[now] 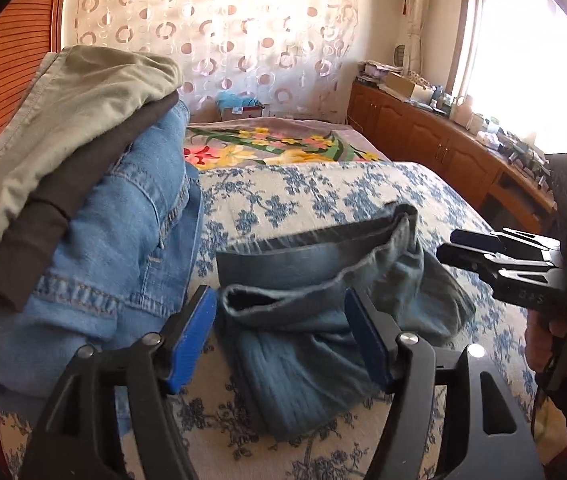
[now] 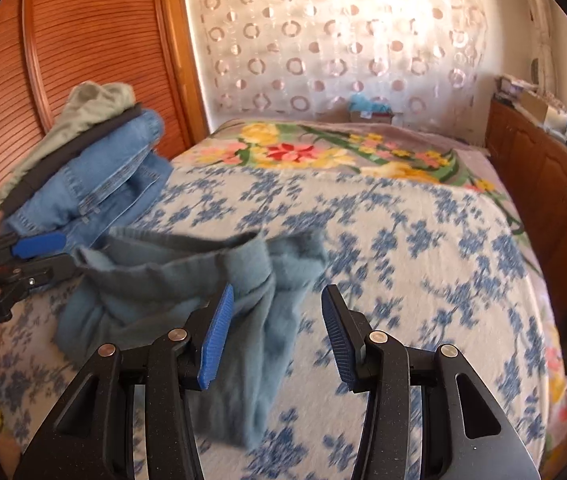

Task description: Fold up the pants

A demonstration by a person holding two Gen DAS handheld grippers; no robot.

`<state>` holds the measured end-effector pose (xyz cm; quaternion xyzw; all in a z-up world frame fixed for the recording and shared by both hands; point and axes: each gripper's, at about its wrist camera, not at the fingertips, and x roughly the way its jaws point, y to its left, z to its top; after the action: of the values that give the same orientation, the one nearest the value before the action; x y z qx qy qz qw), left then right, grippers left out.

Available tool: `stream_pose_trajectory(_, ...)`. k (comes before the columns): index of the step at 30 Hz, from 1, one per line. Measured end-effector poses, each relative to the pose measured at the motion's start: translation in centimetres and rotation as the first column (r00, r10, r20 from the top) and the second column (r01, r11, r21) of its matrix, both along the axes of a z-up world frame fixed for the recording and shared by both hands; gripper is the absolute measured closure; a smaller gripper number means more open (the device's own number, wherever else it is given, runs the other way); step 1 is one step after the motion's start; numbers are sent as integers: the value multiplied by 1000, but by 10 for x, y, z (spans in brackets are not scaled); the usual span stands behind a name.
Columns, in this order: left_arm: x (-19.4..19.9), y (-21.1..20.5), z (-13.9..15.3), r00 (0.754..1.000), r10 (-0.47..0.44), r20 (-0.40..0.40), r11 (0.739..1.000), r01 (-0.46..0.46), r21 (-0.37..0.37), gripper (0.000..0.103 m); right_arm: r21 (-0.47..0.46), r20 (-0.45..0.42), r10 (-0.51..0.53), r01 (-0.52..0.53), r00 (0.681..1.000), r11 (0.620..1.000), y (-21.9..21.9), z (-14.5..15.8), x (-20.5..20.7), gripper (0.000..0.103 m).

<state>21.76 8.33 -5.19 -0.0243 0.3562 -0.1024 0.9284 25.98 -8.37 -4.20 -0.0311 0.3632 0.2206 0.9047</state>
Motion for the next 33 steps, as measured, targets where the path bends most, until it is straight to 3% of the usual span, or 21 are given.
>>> stream_pose_trajectory(5,-18,-5,-11,1000,-21,-23,999,22,35,36,-3,-45,38,-38,998,999,0,-10,-25,56)
stream_pose_trajectory(9,-31,-1,-21,998,-29,-58,999,30,15,36,-12,-72,62,-63,996,998,-2,-19,-39,56)
stream_pose_trajectory(18,-45,1,-38,991,-44,-123,998,49,37,37,-15,-106,68,-69,992,997,-8,-31,-44,56)
stream_pose_trajectory(20,-45,2,-41,991,-46,-129,998,52,39,49,1,-125,70,-71,990,998,-8,-32,-42,56)
stream_pose_trajectory(23,-43,-1,-43,989,-55,-139,997,61,42,60,-11,-126,77,-79,989,997,-5,-33,-40,56)
stream_pose_trajectory(27,-44,-1,-46,988,-63,-143,997,70,43,62,-38,-124,88,-94,988,995,1,-34,-39,57)
stream_pose_trajectory(30,-44,-1,-46,988,-68,-140,996,75,49,67,-42,-123,124,-130,985,991,3,-33,-43,85)
stream_pose_trajectory(33,-42,-3,-45,988,-79,-131,994,87,61,78,-50,-99,120,-126,988,991,2,-28,-47,94)
